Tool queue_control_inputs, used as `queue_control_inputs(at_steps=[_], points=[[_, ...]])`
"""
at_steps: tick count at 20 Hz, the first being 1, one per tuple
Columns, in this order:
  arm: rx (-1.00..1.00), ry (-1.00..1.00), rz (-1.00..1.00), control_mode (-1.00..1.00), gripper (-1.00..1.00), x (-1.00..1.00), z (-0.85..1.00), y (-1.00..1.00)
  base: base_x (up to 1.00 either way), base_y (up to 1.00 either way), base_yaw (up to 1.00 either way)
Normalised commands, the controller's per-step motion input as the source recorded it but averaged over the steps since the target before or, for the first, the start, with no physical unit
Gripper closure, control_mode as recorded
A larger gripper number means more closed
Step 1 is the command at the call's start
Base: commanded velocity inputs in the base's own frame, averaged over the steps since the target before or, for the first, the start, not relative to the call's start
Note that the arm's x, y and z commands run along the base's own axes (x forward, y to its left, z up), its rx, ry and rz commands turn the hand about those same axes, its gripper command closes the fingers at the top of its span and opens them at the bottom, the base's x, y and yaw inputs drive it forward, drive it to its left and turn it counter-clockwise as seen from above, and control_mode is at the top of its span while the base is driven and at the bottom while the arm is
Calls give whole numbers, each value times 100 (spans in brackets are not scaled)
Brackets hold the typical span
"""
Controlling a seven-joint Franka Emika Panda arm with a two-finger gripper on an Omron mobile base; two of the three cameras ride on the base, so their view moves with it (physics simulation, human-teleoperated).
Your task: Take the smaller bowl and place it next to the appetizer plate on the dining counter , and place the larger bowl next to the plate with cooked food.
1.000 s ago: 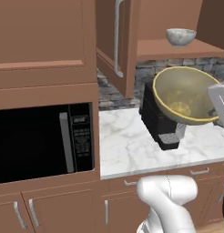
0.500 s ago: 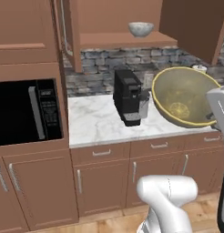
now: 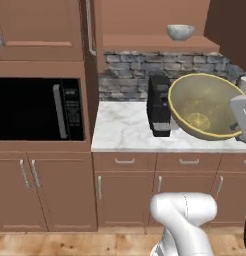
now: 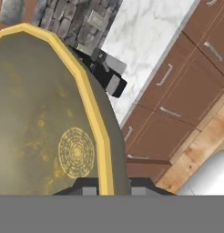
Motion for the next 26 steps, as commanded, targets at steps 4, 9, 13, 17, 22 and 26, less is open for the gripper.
queue_control_inputs(at_steps=[4, 9, 13, 17, 22, 26], points=[[0, 0, 0, 100, 100, 0, 0, 0, -9, -8, 54], [0, 0, 0, 100, 100, 0, 0, 0, -16, -7, 56], [0, 0, 0, 100, 100, 0, 0, 0, -26, -28, 57], [0, 0, 0, 100, 100, 0, 0, 0, -31, -42, 54], [0, 0, 0, 100, 100, 0, 0, 0, -25, -36, 53], [0, 0, 0, 100, 100, 0, 0, 0, -38, -32, 50]])
